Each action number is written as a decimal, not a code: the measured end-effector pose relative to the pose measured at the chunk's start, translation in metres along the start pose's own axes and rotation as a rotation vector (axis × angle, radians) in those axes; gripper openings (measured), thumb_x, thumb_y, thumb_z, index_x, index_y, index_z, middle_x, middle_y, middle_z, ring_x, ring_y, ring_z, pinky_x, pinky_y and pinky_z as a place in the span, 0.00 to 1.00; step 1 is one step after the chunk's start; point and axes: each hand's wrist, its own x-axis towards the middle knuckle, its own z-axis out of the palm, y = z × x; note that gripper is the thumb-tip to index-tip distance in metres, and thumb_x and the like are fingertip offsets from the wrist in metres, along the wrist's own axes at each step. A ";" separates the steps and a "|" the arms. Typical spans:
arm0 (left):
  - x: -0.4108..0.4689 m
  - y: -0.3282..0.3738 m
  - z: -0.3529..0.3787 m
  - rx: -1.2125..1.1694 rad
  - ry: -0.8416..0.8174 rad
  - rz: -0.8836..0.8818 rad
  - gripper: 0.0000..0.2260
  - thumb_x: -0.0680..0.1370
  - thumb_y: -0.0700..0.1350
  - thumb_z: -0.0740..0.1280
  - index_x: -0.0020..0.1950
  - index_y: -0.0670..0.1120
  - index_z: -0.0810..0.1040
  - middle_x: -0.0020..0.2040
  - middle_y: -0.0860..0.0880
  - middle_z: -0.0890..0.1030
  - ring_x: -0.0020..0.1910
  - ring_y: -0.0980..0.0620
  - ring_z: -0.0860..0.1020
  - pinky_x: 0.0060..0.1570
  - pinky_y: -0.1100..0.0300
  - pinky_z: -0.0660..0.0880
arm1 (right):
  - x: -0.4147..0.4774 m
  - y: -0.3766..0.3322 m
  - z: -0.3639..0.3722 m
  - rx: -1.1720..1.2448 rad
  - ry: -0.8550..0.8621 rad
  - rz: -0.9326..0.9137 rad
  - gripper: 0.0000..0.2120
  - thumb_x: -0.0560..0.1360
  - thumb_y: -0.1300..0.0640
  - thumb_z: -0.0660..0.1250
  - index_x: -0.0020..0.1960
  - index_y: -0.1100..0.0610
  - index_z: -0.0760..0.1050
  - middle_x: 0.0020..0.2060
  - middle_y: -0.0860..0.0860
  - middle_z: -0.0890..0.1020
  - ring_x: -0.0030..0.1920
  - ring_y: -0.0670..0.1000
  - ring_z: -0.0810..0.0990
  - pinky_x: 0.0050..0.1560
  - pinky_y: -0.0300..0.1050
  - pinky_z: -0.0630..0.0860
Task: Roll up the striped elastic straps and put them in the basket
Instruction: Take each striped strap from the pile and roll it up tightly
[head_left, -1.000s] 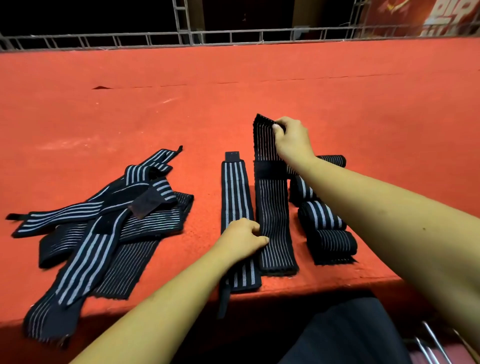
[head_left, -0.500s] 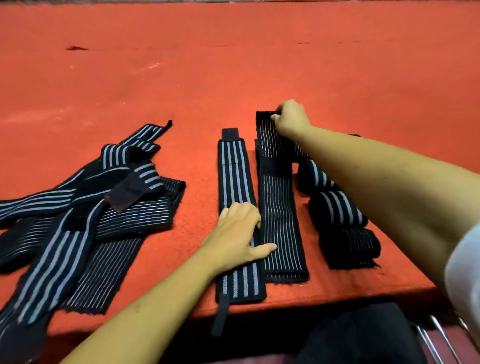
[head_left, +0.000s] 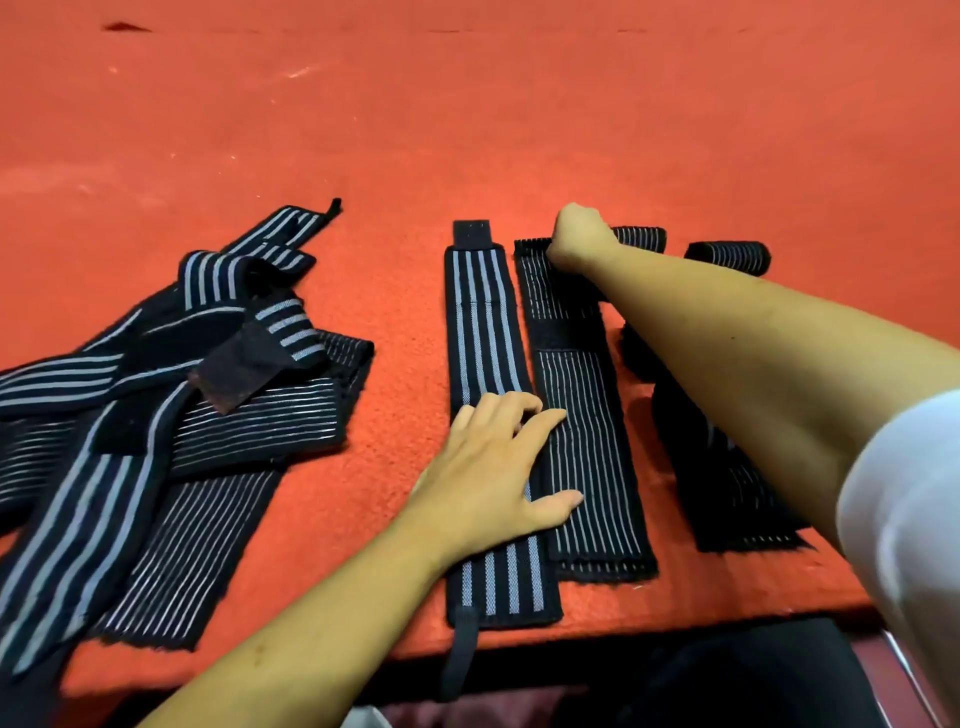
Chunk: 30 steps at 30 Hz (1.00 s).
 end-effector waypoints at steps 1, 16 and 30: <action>0.000 0.000 -0.001 0.000 -0.003 0.001 0.38 0.71 0.70 0.56 0.77 0.52 0.63 0.68 0.53 0.65 0.65 0.54 0.63 0.70 0.55 0.60 | -0.001 0.000 -0.001 0.009 0.000 -0.005 0.04 0.76 0.69 0.60 0.45 0.64 0.72 0.42 0.60 0.75 0.41 0.60 0.75 0.40 0.46 0.71; 0.000 0.001 -0.008 -0.247 -0.010 -0.062 0.29 0.71 0.67 0.62 0.69 0.59 0.68 0.62 0.57 0.67 0.63 0.57 0.67 0.68 0.56 0.64 | -0.072 -0.009 -0.104 0.414 0.268 -0.235 0.12 0.72 0.67 0.63 0.38 0.50 0.72 0.44 0.56 0.82 0.49 0.58 0.82 0.50 0.52 0.79; 0.034 0.027 -0.150 -0.800 0.364 -0.274 0.04 0.79 0.50 0.69 0.49 0.53 0.83 0.46 0.56 0.86 0.49 0.59 0.82 0.57 0.56 0.76 | -0.199 0.005 -0.113 0.404 0.256 -0.815 0.09 0.68 0.69 0.63 0.45 0.60 0.75 0.47 0.56 0.78 0.48 0.55 0.78 0.51 0.56 0.76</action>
